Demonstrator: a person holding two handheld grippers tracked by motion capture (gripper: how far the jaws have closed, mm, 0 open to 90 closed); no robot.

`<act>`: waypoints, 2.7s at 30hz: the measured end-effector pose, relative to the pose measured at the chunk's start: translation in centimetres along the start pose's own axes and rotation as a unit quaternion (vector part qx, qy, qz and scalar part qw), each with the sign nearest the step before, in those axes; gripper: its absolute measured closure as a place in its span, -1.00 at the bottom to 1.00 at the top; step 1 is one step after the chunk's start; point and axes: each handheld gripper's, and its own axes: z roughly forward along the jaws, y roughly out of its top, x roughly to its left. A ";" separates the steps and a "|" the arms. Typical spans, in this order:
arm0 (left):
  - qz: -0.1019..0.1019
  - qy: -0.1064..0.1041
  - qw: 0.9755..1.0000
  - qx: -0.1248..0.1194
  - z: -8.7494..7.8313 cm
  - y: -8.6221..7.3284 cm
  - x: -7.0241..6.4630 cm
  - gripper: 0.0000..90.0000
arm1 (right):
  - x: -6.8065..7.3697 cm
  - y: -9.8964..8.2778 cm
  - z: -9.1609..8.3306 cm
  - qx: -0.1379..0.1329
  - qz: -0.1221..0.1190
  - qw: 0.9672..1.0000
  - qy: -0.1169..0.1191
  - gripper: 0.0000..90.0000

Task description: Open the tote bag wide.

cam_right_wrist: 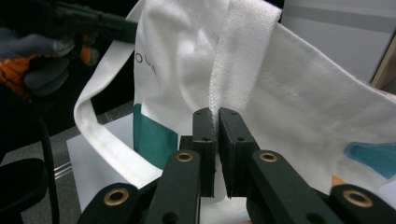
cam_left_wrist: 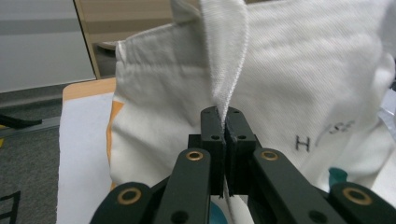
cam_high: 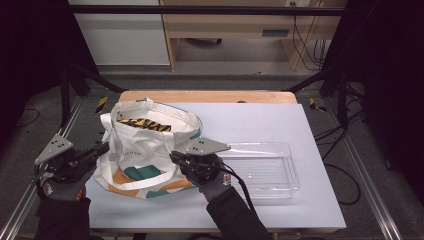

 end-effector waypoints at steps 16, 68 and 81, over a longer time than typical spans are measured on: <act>-0.002 -0.008 0.999 0.051 0.2 -2.9 0.2 0.94 | 0.1 2.8 0.5 -0.034 0.014 0.999 -0.020 0.16; 0.009 0.003 1.000 0.016 -2.7 -3.4 -0.3 0.89 | 0.0 2.1 -2.3 -0.058 0.008 0.998 0.001 0.83; 0.002 0.000 0.999 0.033 -2.8 -4.2 0.2 0.88 | 0.0 1.2 1.8 -0.005 0.002 1.000 -0.021 1.00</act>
